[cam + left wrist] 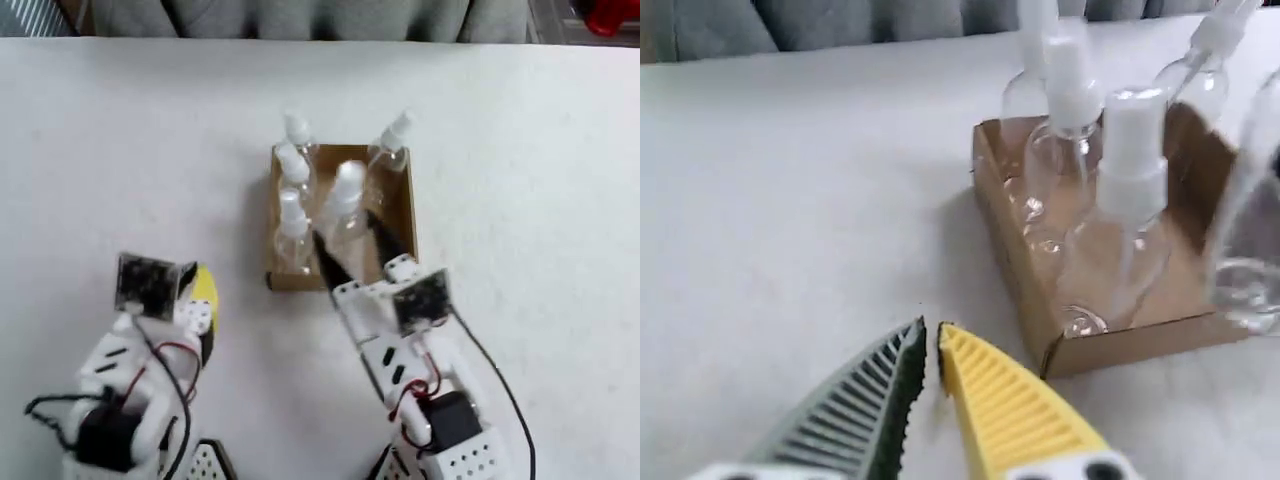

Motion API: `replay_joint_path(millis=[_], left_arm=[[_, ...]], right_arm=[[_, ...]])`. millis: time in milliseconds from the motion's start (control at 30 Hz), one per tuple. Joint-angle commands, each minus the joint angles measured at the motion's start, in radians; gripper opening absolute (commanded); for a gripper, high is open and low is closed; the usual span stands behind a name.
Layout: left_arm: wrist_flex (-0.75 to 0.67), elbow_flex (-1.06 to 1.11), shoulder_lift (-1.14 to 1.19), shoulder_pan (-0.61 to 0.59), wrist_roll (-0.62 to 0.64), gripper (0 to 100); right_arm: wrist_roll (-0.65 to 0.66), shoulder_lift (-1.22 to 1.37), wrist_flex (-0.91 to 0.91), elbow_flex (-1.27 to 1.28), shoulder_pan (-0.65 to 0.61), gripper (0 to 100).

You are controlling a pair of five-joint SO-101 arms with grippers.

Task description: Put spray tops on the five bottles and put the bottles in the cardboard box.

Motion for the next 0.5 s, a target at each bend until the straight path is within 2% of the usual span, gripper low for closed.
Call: replay_joint_path(millis=[0,100,233,467], left_arm=[[-0.245,0.189,-0.002,-0.104,-0.017,2],[-0.387,0.298,-0.002,-0.162,-0.014,2],[-0.445,0.351,-0.002,-0.170,0.003,2],[-0.442,0.121,-0.002,-0.165,0.155,2]], right_arm=[[0.002,-0.012,0.002,-0.147,0.119,1.5],[0.002,-0.008,0.002,-0.184,0.176,1.5],[0.002,-0.002,0.002,-0.221,0.225,1.5],[-0.006,-0.001,0.002,-0.298,0.231,1.5]])
